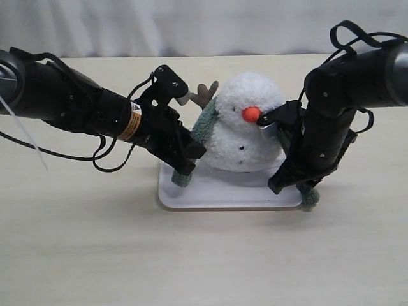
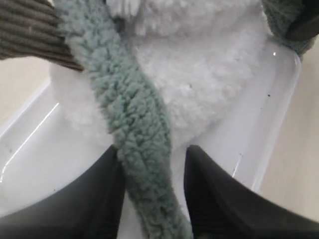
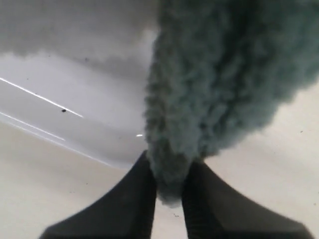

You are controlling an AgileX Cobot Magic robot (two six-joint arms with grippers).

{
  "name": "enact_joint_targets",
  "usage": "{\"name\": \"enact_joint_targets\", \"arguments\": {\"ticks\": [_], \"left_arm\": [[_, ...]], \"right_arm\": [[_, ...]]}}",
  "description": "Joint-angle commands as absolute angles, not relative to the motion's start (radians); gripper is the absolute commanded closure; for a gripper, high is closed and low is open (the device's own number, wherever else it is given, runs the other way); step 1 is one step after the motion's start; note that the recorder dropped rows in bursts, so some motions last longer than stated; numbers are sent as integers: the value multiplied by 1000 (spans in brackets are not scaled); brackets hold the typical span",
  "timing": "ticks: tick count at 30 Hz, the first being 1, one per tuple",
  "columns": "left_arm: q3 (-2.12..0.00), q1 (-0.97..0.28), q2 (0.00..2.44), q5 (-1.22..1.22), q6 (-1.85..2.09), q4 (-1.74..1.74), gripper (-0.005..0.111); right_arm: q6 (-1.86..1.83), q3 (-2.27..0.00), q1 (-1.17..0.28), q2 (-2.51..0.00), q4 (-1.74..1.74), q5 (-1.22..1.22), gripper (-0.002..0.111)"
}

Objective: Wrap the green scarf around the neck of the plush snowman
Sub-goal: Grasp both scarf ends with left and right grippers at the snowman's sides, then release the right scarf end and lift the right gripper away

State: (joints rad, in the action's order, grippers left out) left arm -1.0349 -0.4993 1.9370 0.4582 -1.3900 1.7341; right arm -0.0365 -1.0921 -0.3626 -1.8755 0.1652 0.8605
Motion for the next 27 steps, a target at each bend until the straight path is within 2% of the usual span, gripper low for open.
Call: {"name": "enact_joint_targets", "arguments": {"ticks": [1,3,7,21,22,24,27], "left_arm": [[-1022,-501,1927,546,-1409,1744,70],[-1020,-501,1927,566,-1421,1744,70],[-1002,-501,1927,564,-1470,1744,71],[-934,-501,1927,595,-1462,1744,72],[-932,-501,1929,544,-1459,1744,81],[-932,-501,1929,502,-1468,1744,90],[-932,-501,1929,577,-1430,1744,106]], "right_arm": [[-51,-1092,-364,-1840,120,868,69],[-68,-1092,-364,-1815,92,876,61],[-70,-1092,-364,-1754,83,886,55],[-91,-1092,-364,-1648,53,921,55],[-91,-1092,-364,-1648,53,916,55],[-91,-1092,-364,-1648,51,915,55],[-91,-1093,-364,-1637,38,882,55]]}}
